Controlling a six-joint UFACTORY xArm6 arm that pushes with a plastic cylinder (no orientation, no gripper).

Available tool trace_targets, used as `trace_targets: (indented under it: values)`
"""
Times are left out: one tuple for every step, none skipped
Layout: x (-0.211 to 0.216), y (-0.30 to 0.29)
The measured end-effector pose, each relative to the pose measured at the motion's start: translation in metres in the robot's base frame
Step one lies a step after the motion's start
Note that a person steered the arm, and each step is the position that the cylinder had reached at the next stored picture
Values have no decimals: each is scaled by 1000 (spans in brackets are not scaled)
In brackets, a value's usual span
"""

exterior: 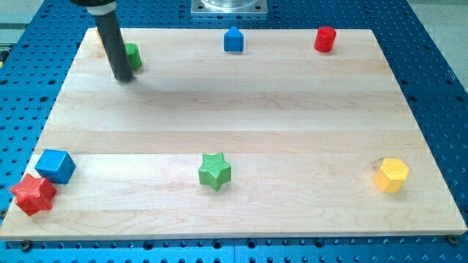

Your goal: Push the blue triangle to the right of the blue cube

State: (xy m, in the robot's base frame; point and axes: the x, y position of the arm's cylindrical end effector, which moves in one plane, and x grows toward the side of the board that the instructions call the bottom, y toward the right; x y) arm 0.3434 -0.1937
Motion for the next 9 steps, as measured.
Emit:
trace_targets:
  values:
    - [-24, 37]
    - [-59, 36]
    - [-54, 51]
    - [-55, 116]
    - [-68, 195]
    - [-84, 273]
    - [-122, 286]
    - [-138, 228]
    - [-96, 150]
